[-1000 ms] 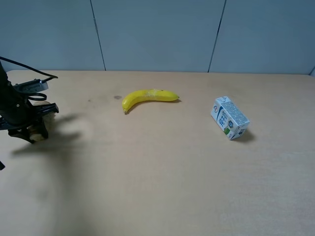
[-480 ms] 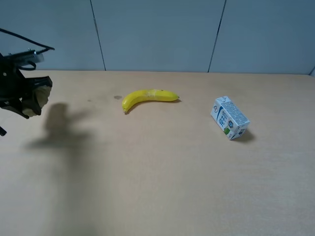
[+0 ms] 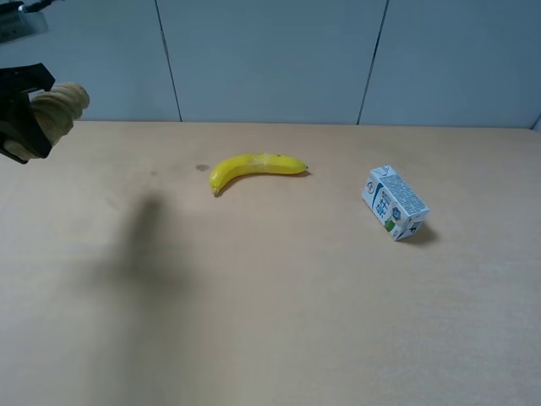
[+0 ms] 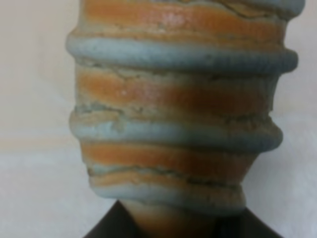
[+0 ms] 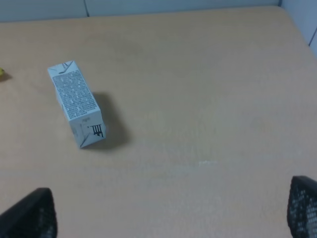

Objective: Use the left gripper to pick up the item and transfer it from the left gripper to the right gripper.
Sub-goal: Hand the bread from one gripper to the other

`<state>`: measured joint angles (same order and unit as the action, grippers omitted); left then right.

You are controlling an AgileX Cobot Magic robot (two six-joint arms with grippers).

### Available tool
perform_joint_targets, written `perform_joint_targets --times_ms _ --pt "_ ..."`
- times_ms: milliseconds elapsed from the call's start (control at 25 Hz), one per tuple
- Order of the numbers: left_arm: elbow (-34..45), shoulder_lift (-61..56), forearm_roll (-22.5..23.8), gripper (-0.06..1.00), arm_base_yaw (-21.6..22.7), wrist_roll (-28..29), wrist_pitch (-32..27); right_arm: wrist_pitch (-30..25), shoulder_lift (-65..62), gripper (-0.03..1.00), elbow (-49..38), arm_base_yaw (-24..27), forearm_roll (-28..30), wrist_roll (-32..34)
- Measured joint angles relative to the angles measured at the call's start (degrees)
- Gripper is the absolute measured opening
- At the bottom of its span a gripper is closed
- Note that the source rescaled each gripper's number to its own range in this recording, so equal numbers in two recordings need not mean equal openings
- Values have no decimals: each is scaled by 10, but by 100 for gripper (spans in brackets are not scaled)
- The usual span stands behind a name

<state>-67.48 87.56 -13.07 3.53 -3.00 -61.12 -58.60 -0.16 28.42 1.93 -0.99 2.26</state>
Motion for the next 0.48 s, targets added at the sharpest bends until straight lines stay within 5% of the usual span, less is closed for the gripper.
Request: perform_joint_targets --times_ms 480 --pt "0 -1 3 3 -204 -80 -21 0 0 100 0 0 0 0"
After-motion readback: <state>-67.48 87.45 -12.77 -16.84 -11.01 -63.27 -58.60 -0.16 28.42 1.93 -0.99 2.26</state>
